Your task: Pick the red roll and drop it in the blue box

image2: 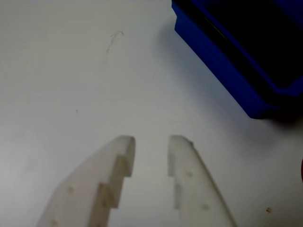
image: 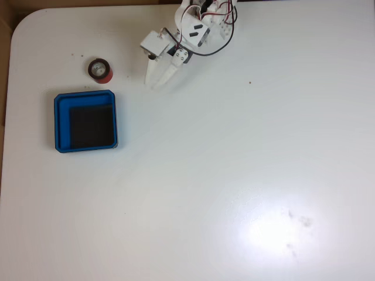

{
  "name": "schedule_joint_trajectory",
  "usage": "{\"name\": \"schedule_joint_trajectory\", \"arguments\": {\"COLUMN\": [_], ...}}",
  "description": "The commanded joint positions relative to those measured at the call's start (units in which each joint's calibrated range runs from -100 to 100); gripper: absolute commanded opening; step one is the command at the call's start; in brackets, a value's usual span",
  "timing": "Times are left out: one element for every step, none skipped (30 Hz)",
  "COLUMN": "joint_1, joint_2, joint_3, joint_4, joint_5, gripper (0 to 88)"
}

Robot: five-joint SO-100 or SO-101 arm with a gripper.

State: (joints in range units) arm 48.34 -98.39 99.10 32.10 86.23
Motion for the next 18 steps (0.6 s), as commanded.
{"name": "schedule_joint_trajectory", "arguments": {"joint_1": [7.1, 9.0, 11.0, 13.3, 15.4, 17.4, 19.0, 20.8, 22.5, 24.3, 26.2, 27.9, 29.6, 31.2, 32.4, 32.8, 32.7, 32.7], "joint_2": [-0.4, -0.4, -0.4, -0.4, -0.4, -0.4, -0.4, -0.4, -0.4, -0.4, -0.4, -0.4, -0.4, -0.4, -0.4, -0.4, -0.4, -0.4], "joint_3": [0.4, 0.4, 0.4, 0.4, 0.4, 0.4, 0.4, 0.4, 0.4, 0.4, 0.4, 0.4, 0.4, 0.4, 0.4, 0.4, 0.4, 0.4], "joint_4": [-0.3, -0.4, -0.4, -0.5, -0.5, -0.5, -0.5, -0.6, -0.6, -0.6, -0.6, -0.6, -0.4, -0.4, -0.4, -0.4, -0.4, -0.6], "joint_5": [0.0, -0.1, -0.1, -0.2, 0.2, 0.2, 0.2, 0.2, 0.2, 0.2, 0.3, 0.3, 0.3, 0.3, 0.3, 0.3, 0.3, 0.3], "gripper": [0.7, 0.7, 0.7, 0.7, 0.7, 0.7, 0.7, 0.7, 0.7, 0.7, 0.7, 0.7, 0.7, 0.7, 0.7, 0.7, 0.7, 0.7]}}
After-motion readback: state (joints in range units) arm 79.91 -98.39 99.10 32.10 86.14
